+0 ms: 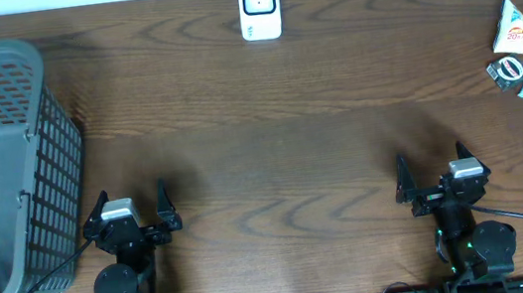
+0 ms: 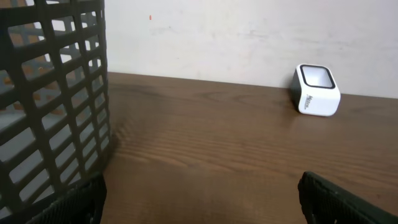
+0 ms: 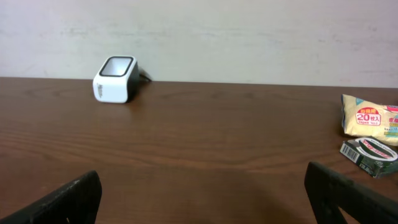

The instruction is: Scan the item barcode

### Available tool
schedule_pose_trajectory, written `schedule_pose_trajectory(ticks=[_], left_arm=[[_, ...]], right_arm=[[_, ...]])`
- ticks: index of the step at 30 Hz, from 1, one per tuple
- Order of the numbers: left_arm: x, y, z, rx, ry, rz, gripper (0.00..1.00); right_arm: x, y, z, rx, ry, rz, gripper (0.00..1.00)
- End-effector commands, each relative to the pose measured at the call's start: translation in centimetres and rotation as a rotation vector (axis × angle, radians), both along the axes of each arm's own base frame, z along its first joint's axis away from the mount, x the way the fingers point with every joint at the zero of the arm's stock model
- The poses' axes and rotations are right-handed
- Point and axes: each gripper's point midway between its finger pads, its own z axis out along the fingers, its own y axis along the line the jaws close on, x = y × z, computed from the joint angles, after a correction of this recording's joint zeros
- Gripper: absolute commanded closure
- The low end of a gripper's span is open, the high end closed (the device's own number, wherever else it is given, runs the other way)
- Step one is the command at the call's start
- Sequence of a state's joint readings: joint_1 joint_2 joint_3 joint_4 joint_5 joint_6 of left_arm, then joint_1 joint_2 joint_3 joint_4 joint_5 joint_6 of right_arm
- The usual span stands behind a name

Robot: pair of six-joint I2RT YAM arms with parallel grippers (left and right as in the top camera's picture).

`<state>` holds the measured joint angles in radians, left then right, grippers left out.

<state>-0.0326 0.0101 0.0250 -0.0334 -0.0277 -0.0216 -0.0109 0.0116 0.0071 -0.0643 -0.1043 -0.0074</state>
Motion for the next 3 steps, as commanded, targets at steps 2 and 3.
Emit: schedule_pose_trajectory(ticks=[2,3], left_arm=[[-0.08,0.11,-1.84,0.011,0.055,0.003,0.02],[-0.08,0.11,-1.84,0.011,0.055,0.003,0.02]], right_arm=[[-0.04,0.13,0.00,0.014,0.000,0.005,0.01],[-0.04,0.13,0.00,0.014,0.000,0.005,0.01]])
